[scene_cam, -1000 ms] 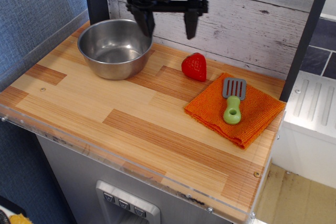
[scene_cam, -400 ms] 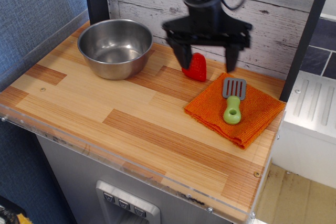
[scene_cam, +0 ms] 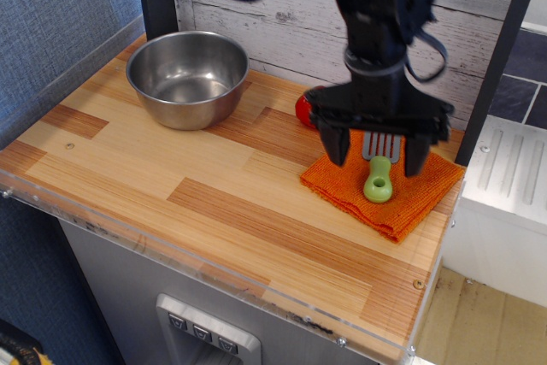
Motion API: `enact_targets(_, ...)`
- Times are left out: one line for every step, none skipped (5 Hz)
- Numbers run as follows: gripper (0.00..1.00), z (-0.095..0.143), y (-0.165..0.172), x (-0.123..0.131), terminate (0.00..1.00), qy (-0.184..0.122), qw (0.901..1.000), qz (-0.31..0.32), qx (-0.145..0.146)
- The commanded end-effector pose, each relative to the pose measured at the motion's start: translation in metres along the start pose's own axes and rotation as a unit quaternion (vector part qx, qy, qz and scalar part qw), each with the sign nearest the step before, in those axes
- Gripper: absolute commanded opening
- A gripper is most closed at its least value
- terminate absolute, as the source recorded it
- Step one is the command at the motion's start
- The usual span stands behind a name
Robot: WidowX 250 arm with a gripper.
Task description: Move the spatula between the bowl and orange towel
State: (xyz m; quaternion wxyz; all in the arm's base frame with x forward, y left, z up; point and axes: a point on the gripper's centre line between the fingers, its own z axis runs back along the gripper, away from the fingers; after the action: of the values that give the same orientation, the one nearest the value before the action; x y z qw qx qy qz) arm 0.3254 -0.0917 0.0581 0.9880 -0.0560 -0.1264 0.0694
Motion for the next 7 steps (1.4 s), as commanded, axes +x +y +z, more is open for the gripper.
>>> enact_targets(1.0,-0.014,-0.009,0.002,0.0,0.001,0.9999,-0.012,0.003)
enact_targets(1.0,-0.018,-0.006,0.008,0.0,-0.001,1.0,0.003,0.005)
enact_targets(1.0,-0.021,-0.003,0.014,0.0,-0.001,1.0,0.008,0.005)
enact_targets(1.0,-0.023,-0.002,0.014,0.0,0.001,0.9999,0.01,0.005)
enact_targets(0.0,-0.026,-0.001,0.012,0.0,0.001,0.9999,0.008,0.011)
enact_targets(0.0,-0.027,0.001,0.009,0.0,0.002,0.9999,0.009,0.014)
enact_targets(0.0,-0.027,0.002,0.008,0.0,0.004,0.9998,0.007,0.016)
